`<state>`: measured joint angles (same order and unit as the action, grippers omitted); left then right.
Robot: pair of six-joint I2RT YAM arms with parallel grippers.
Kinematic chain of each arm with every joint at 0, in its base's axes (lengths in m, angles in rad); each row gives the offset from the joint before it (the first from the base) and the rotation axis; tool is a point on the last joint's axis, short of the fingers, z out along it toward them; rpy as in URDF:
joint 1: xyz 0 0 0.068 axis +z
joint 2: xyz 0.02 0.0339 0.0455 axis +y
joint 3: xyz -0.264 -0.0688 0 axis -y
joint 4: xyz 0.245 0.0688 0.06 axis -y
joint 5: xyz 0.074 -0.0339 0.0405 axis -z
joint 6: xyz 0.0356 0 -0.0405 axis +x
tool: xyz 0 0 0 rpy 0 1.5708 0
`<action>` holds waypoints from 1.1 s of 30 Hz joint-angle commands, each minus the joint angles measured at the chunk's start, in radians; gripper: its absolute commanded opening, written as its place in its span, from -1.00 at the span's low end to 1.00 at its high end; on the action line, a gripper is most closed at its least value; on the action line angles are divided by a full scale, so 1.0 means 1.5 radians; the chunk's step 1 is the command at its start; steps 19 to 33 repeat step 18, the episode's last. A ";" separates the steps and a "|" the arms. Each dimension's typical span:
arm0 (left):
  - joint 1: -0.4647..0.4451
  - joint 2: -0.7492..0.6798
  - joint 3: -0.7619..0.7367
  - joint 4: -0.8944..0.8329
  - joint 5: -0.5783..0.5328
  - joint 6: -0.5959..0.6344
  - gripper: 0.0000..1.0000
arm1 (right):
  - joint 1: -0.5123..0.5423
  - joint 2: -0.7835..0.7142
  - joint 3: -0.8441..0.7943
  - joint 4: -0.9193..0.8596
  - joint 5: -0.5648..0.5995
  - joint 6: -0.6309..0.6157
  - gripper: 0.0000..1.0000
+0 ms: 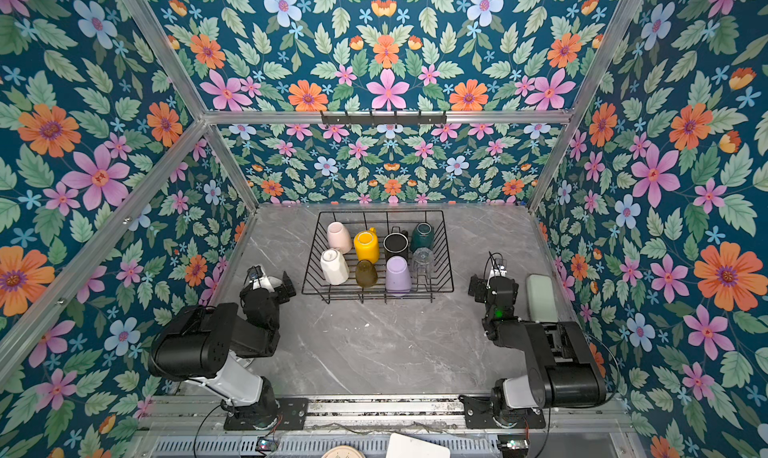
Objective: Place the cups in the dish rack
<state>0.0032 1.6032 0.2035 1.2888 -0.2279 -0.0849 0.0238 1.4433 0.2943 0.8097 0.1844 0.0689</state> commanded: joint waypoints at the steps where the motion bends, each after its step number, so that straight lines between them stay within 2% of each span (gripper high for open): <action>1: -0.003 0.009 0.013 0.058 0.015 0.018 1.00 | -0.002 -0.004 0.004 0.061 -0.018 -0.006 0.98; 7: -0.010 0.008 0.029 0.027 0.016 0.026 1.00 | -0.005 -0.001 0.002 0.069 -0.019 -0.006 0.98; 10: -0.010 0.008 0.041 0.006 0.064 0.045 1.00 | -0.004 -0.001 0.003 0.069 -0.020 -0.006 0.98; 12: -0.011 0.007 0.047 -0.006 0.125 0.066 1.00 | -0.005 0.000 0.002 0.070 -0.020 -0.006 0.98; 14: -0.002 0.008 0.059 -0.029 0.147 0.058 1.00 | -0.005 0.000 0.002 0.069 -0.020 -0.006 0.98; 33: -0.003 0.006 0.054 -0.023 0.131 0.060 1.00 | -0.005 -0.001 0.003 0.068 -0.020 -0.006 0.98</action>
